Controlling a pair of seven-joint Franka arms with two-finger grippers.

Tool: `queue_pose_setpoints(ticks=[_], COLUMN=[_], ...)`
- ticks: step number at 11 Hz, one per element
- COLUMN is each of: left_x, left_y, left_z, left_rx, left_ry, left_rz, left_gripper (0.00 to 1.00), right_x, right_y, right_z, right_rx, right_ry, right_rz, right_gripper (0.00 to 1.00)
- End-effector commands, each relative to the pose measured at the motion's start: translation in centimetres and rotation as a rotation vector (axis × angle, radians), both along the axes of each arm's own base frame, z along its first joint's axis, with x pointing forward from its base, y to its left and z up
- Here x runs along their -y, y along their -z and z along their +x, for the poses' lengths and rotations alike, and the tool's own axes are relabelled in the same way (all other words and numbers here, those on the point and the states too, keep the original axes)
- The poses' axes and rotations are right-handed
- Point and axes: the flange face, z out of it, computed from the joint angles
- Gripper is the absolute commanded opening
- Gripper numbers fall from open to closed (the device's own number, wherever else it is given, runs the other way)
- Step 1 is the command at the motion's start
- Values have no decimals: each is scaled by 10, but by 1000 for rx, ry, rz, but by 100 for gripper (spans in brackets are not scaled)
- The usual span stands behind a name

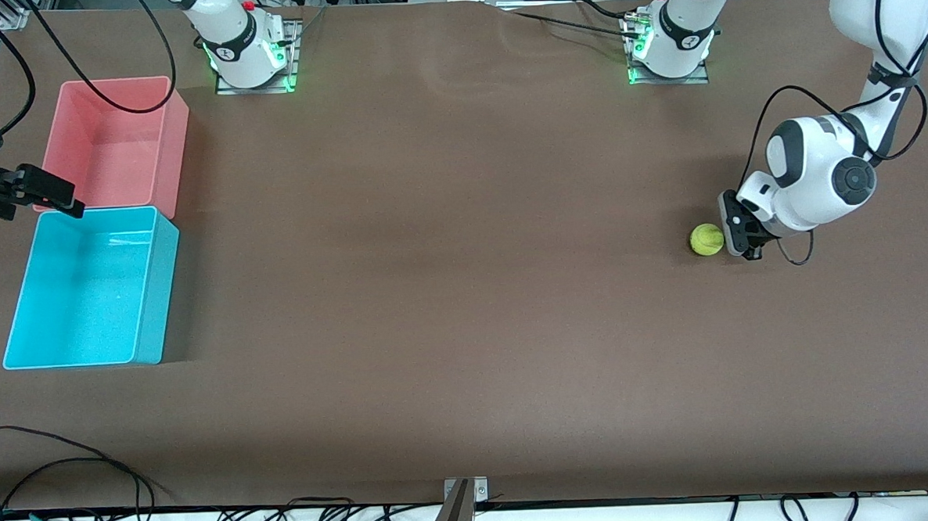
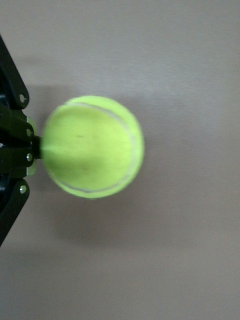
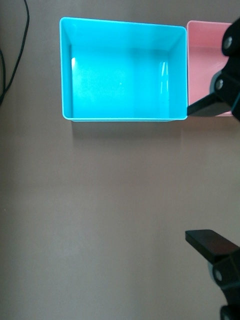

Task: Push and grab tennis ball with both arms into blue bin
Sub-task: 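Push the tennis ball with the left gripper toward the blue bin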

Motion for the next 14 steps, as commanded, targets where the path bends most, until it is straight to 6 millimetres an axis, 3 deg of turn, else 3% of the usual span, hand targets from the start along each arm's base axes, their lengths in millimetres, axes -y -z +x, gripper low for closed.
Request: queue_pose_setpoints(ticks=[1, 4, 5, 6, 12, 14], left_x=[44, 134, 150, 154, 139, 127], left_y=[-3, -22, -24, -26, -46, -72], left_z=[1, 14, 18, 20, 22, 24], left_rx=[12, 30, 37, 40, 42, 85], left_ry=[-84, -256, -295, -304, -307, -322], left_rz=[-16, -27, -20, -14, 13, 30], left_gripper=[0, 0, 0, 0, 0, 0], right_x=[-3, -3, -3, -3, -6, -7], right_y=[-5, -6, -5, -6, -5, -5], right_z=[1, 1, 1, 1, 1, 1], right_rx=[0, 1, 0, 1, 0, -2], right_ry=[-7, -7, -7, -7, -10, -15], right_rz=[20, 20, 20, 20, 22, 16], right_gripper=[100, 100, 100, 100, 100, 100])
